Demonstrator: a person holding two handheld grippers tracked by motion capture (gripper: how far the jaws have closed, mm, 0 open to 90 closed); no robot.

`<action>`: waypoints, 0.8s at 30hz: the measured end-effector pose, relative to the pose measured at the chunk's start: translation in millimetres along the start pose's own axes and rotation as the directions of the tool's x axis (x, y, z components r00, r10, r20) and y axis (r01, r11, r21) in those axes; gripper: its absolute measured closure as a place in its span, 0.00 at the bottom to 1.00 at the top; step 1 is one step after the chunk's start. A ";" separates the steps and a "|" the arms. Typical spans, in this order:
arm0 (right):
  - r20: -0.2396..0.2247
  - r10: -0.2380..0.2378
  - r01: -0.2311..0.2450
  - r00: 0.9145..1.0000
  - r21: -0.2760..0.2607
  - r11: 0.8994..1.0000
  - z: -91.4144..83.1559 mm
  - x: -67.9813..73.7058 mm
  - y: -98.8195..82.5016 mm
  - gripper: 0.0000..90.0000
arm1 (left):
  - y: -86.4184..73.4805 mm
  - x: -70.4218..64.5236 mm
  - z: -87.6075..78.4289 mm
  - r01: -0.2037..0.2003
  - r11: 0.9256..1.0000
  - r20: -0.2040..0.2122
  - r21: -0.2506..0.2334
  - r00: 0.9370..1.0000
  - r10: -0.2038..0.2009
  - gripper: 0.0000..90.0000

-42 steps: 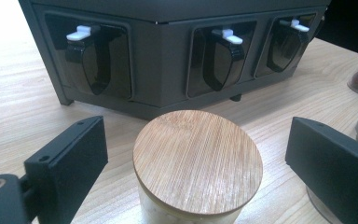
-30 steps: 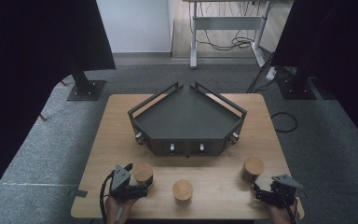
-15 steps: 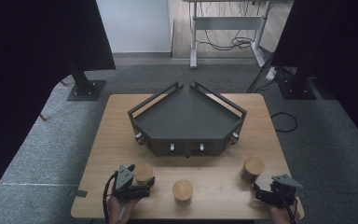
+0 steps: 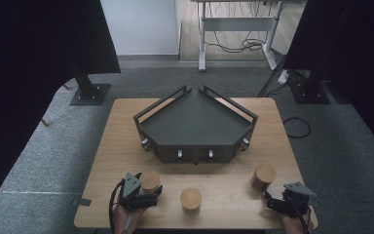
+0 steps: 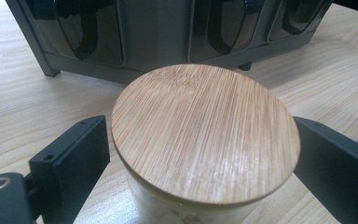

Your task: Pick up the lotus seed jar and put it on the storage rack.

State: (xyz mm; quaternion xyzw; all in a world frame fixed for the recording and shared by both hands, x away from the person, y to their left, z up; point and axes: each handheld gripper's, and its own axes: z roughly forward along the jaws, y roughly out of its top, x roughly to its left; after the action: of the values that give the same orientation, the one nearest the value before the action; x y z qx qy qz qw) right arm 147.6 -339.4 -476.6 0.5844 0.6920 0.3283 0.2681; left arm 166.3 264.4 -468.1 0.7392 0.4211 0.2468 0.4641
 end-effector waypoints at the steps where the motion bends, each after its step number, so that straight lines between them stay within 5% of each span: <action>1: 0.000 0.000 0.000 1.000 0.000 1.000 0.0 0.0 0.0 0.04 | 0.0 0.0 0.3 0.000 1.000 -0.002 0.002 1.000 0.000 0.08; 24: -0.001 -0.001 0.001 1.000 0.000 1.000 -0.1 -0.2 -0.1 0.04 | -0.5 3.0 3.9 -0.004 1.000 0.011 0.024 1.000 0.004 0.27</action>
State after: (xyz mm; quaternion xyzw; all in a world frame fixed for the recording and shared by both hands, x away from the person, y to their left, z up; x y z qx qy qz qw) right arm 147.5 -339.5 -476.6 0.5836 0.6925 0.3287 0.2680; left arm 170.7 265.2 -470.3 0.7470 0.4201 0.2387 0.4567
